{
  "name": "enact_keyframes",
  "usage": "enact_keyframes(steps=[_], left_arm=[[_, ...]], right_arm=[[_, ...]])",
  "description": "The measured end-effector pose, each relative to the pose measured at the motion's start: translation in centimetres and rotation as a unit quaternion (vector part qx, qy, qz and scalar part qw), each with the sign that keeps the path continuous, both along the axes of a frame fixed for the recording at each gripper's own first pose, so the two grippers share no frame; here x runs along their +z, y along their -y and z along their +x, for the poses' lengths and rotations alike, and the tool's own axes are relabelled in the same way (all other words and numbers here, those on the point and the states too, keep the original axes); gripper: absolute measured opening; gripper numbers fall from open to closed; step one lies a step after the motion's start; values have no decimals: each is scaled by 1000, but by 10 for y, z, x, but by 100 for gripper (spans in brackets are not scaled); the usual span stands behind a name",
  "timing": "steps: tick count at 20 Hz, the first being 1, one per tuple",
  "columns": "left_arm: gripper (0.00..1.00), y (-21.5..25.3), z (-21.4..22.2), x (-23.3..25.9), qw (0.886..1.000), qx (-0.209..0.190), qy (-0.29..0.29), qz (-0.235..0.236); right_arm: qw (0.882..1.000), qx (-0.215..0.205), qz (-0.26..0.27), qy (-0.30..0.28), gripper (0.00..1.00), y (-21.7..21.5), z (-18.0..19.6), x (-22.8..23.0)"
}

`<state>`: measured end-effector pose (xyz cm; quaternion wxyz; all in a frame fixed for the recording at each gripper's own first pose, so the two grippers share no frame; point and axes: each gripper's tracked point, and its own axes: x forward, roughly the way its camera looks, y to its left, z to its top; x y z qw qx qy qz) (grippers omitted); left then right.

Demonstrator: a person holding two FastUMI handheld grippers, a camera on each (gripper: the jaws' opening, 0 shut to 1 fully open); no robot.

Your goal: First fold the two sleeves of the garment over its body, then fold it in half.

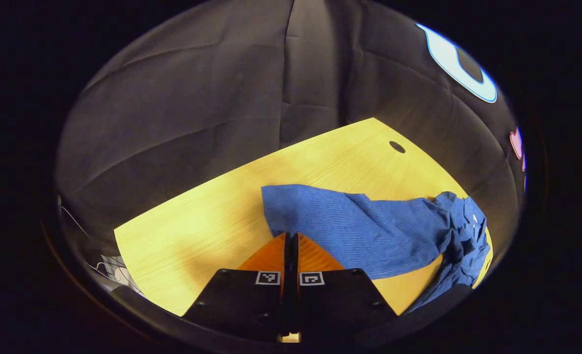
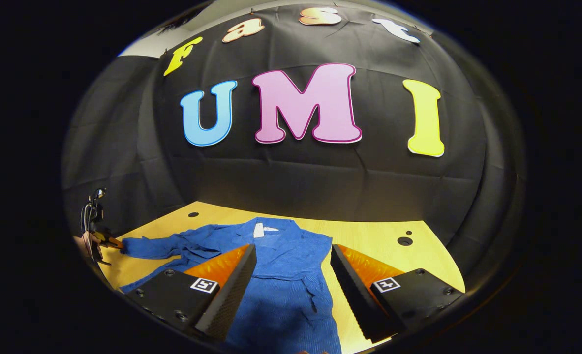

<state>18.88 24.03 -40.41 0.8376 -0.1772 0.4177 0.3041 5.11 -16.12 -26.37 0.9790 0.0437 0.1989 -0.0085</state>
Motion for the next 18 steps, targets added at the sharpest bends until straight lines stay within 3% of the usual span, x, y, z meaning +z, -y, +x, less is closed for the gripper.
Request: enact_keyframes(steps=[4,7,9,13,18], left_arm=[[0,57,45,52,996,-48,76,-1],[0,133,93,94,983,-109,143,-34],[0,193,125,118,969,-157,182,-60],[0,332,176,156,930,-261,232,-119],[0,480,189,138,887,-360,218,-188]], right_arm=[[1000,-12,-5,-8,98,14,-4,-7],[999,-31,-4,-13,98,28,-10,-12],[999,-46,-5,-18,98,40,-18,-17],[996,-82,-6,-38,98,72,-42,-27],[989,-136,-6,-59,98,110,-78,-35]])
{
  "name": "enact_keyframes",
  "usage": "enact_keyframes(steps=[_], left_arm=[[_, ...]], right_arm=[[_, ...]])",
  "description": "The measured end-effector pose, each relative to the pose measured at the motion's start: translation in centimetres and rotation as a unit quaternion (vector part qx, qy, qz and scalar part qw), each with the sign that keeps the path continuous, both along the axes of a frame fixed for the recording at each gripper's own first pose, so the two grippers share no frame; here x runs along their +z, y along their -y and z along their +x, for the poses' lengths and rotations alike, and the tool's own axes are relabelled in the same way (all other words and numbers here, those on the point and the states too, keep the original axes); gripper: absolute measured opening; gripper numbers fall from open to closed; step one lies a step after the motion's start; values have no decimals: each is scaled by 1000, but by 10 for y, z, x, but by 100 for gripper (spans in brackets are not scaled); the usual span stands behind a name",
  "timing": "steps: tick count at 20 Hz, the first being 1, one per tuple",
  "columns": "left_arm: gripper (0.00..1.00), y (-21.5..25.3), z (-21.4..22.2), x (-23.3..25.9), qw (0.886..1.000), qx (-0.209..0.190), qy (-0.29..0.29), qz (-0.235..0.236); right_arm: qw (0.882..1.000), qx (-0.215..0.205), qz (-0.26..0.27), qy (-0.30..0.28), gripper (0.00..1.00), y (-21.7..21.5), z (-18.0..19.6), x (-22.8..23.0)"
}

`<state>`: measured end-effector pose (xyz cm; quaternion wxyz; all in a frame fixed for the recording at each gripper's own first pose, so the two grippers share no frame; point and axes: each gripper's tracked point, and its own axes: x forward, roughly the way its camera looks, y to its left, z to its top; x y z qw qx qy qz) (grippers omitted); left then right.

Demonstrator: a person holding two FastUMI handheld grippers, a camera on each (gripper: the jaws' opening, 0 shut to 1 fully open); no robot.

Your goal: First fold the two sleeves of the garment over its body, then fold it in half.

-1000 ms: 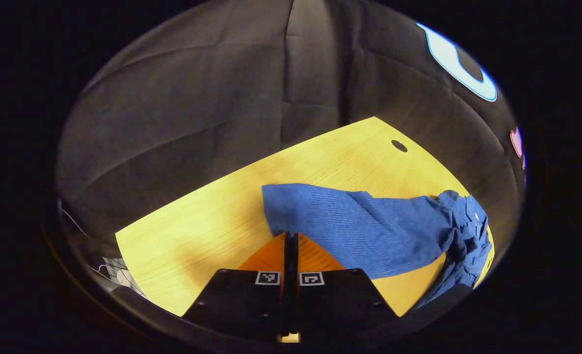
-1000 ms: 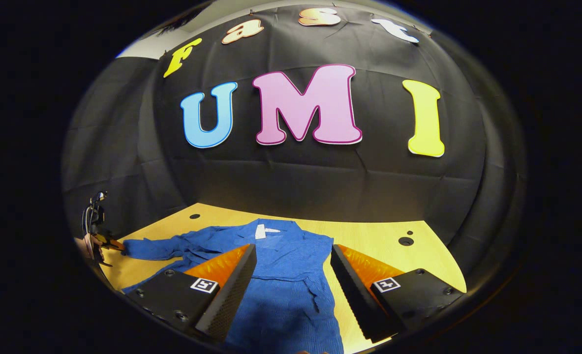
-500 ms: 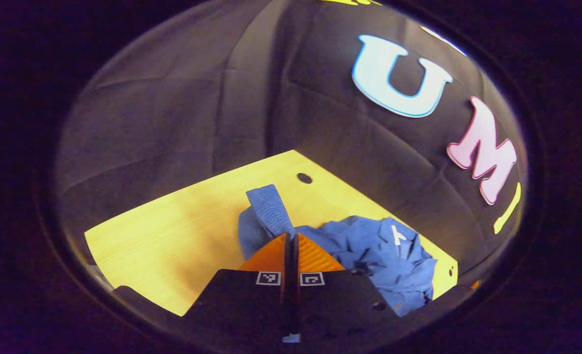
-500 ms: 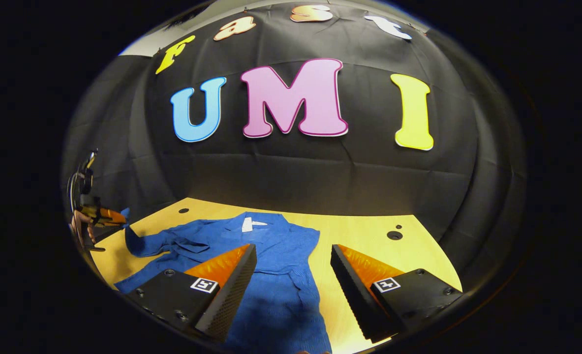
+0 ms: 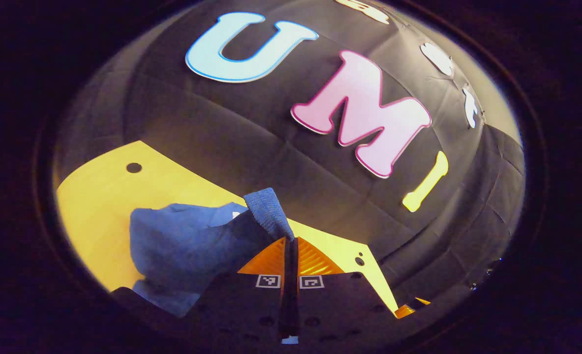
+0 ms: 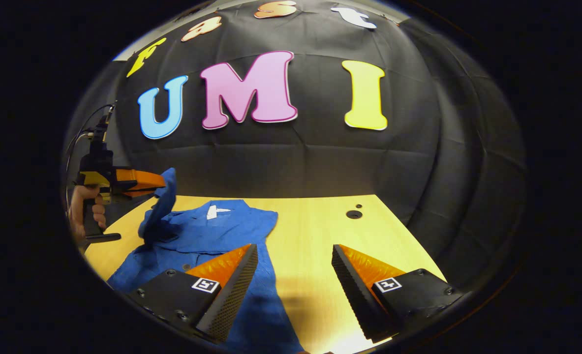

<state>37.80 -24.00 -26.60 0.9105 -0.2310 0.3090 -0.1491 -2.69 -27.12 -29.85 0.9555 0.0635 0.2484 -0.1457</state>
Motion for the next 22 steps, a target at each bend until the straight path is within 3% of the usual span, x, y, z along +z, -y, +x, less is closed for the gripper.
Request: enact_keyframes(steps=[3,6,8,10,14,17,22], left_arm=[[0,60,6,-28,999,-35,-19,-28],[2,88,2,-52,997,-56,-42,-35],[29,98,3,-59,996,-57,-46,-43],[88,93,2,-64,997,-53,-35,-31],[85,36,-26,-54,998,-45,5,36],[85,-34,-65,-47,992,-34,23,118],[84,-168,-173,-63,973,-12,-36,229]], right_arm=[[999,-29,-5,-13,98,16,-23,-6],[998,-48,2,-31,98,17,-41,-13],[998,-56,6,-41,98,14,-52,-17],[997,-56,11,-53,98,7,-60,-23],[996,-45,23,-80,98,-14,-74,-32],[992,-30,35,-120,98,-33,-94,-50],[980,-21,49,-191,98,-57,-132,-81]])
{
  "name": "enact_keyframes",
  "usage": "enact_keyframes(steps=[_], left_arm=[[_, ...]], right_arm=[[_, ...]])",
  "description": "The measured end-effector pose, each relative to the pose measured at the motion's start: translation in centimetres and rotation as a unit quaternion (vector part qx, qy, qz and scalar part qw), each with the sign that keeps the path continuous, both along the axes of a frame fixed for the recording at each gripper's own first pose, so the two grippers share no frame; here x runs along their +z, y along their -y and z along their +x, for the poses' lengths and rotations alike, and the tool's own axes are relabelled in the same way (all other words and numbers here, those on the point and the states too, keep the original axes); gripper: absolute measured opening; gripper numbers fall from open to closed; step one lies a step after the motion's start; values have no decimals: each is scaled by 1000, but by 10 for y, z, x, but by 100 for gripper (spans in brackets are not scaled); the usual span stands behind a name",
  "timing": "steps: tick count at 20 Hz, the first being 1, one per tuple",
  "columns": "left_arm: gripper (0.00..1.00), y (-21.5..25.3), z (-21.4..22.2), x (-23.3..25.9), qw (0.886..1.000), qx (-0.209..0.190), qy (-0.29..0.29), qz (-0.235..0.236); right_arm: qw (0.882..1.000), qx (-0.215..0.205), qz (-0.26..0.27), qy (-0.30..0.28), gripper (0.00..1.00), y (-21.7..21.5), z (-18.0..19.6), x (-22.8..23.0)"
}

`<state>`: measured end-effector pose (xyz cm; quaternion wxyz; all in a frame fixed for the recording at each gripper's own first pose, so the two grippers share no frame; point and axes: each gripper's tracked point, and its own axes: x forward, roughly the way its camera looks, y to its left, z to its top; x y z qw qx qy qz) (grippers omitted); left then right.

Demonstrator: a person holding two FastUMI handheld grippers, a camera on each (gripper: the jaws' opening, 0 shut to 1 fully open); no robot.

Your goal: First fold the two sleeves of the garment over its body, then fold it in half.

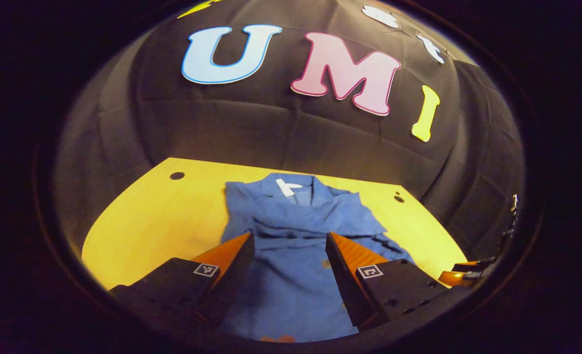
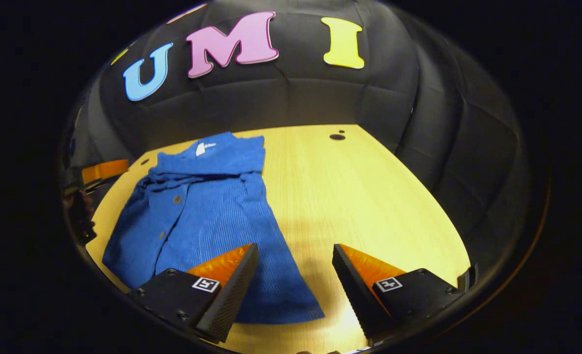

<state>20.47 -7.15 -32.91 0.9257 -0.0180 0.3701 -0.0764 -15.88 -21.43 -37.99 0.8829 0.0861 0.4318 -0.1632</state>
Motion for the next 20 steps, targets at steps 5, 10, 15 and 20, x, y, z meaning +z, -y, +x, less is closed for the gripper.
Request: enact_keyframes(steps=[5,10,15,20], left_arm=[[81,-91,-121,-43,990,55,-116,56],[85,-93,-179,-57,981,69,-172,50],[84,-87,-185,-70,977,68,-187,79],[64,-65,-181,-75,977,55,-195,74]], right_arm=[[999,-2,10,-49,98,-20,-27,-18],[996,-13,8,-85,99,-24,-43,-33],[996,-37,18,-82,98,-27,-43,-33],[995,-39,20,-85,99,-30,-42,-35]])
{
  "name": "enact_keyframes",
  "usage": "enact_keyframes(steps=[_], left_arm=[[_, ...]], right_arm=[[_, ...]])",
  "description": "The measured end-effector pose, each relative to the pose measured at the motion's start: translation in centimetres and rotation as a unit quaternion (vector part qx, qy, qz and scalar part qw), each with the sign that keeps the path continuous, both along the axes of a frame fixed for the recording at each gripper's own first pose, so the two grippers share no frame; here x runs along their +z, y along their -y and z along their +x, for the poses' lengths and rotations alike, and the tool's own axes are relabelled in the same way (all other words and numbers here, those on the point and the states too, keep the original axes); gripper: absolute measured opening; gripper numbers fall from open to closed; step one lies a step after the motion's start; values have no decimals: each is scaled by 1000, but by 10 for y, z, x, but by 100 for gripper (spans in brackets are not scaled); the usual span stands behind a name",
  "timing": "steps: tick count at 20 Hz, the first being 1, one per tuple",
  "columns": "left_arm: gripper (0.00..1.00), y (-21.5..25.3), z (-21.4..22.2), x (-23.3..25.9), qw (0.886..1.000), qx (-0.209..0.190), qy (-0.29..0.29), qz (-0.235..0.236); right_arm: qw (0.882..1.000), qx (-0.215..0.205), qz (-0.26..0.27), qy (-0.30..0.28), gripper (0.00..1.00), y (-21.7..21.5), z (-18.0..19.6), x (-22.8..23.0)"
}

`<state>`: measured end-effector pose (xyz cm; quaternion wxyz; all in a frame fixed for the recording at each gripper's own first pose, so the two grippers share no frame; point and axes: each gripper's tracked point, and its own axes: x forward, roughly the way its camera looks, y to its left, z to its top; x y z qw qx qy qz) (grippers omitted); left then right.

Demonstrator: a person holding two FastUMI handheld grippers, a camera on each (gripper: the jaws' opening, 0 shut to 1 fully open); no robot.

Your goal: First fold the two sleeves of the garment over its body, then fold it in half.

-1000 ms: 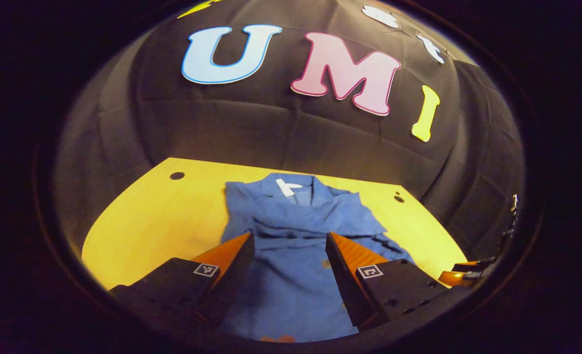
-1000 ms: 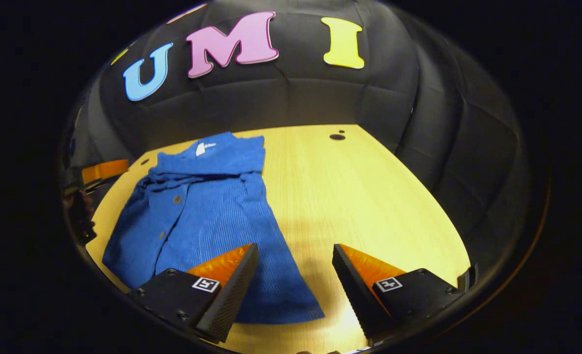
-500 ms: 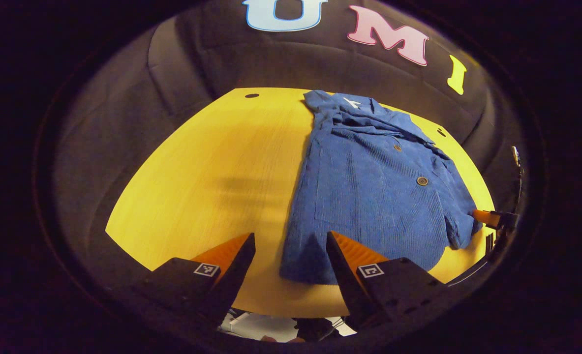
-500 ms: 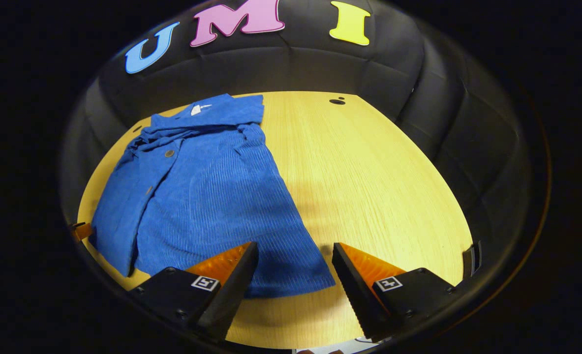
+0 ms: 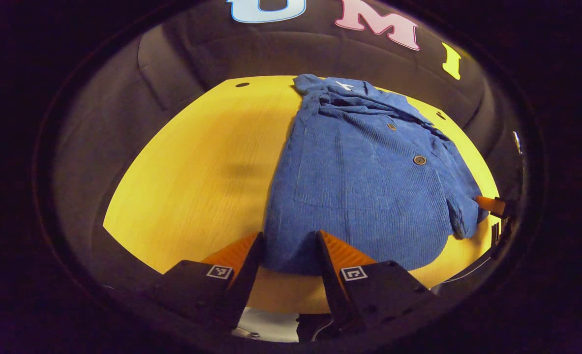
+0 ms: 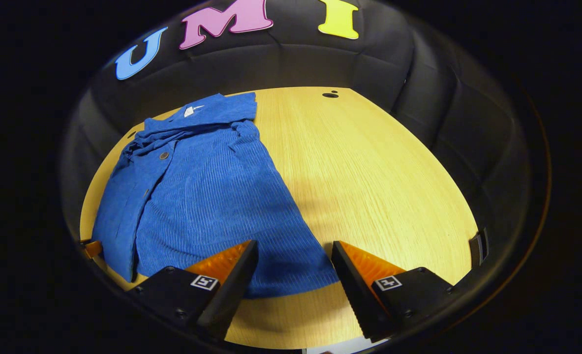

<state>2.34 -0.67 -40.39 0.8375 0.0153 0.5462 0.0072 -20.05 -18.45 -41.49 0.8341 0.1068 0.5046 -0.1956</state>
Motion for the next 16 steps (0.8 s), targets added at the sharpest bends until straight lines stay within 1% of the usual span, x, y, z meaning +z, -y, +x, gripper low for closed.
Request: enact_keyframes(steps=[1,2,3,4,5,6,7,8,9,11,13,14,16], left_arm=[[49,3,0,0,1000,3,1,-3],[46,6,1,0,1000,2,0,-7],[36,11,1,0,1000,-6,-4,-10],[41,15,0,-1,1000,-19,-9,-12],[33,15,-3,13,1000,-20,-9,-9],[20,19,6,-5,1000,-2,-8,-10],[8,24,6,0,1000,-1,-9,-26],[4,38,5,1,998,-11,-11,-57],[0,50,4,3,997,-8,-14,-81],[0,64,8,1,993,3,-20,-114],[0,66,13,1,992,19,-25,-121],[0,66,17,6,992,24,-21,-124],[0,70,40,27,990,29,7,-138]], right_arm=[[1000,2,4,-3,95,-3,1,1],[1000,9,12,-6,92,-9,6,2],[1000,14,23,-10,67,-16,8,3],[999,20,25,-10,43,-20,12,0],[999,25,23,-16,19,-23,13,2],[999,36,12,-14,7,-24,14,2],[998,55,9,-12,8,-27,16,2],[997,78,23,-8,7,-35,19,0],[995,88,37,-6,5,-41,20,0],[995,77,69,-2,5,-46,25,0],[994,60,87,0,5,-49,33,1],[994,56,96,6,5,-54,40,5],[992,57,109,32,5,-60,63,23]])
